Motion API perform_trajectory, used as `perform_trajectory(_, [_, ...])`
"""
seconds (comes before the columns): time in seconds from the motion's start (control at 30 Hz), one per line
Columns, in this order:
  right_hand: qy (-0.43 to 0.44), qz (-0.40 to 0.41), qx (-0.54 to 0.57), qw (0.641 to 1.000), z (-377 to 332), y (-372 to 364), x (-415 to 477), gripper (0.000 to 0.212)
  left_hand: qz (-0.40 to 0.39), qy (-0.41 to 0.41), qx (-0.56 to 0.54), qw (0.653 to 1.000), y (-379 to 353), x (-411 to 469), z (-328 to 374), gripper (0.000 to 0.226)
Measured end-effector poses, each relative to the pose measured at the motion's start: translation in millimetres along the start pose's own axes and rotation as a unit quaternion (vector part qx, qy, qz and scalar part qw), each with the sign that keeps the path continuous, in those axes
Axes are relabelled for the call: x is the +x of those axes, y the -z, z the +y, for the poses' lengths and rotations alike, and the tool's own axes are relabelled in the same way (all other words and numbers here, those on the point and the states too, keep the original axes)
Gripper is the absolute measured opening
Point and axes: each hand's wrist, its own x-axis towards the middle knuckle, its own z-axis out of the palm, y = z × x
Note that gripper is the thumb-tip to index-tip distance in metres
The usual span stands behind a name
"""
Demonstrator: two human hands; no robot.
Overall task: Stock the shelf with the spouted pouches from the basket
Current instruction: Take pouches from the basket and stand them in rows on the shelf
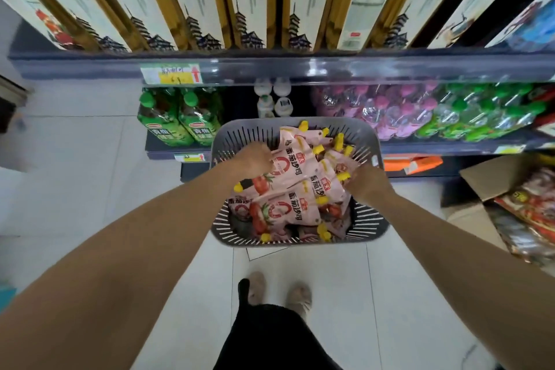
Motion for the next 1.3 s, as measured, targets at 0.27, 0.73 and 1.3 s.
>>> perform_trajectory(0.27, [-0.077,-0.071,0.161,0.981,13.4,-35.7,29.6,0.02,0.026,0.0,-0.016,1.0,-29.4,53.6,-11.8,0.043])
perform_trajectory(0.73, [-0.094,-0.129,0.286,0.945,15.0,-51.6,33.4,0.011,-0.005,0.022,-0.043,0.999,-24.5,71.4,-14.2,0.046])
perform_trajectory(1.3, [0.018,0.032,0.364,0.931,-35.9,72.2,-59.7,0.019,0.056,-0.044,-0.131,0.989,70.9,-61.2,38.4,0.036])
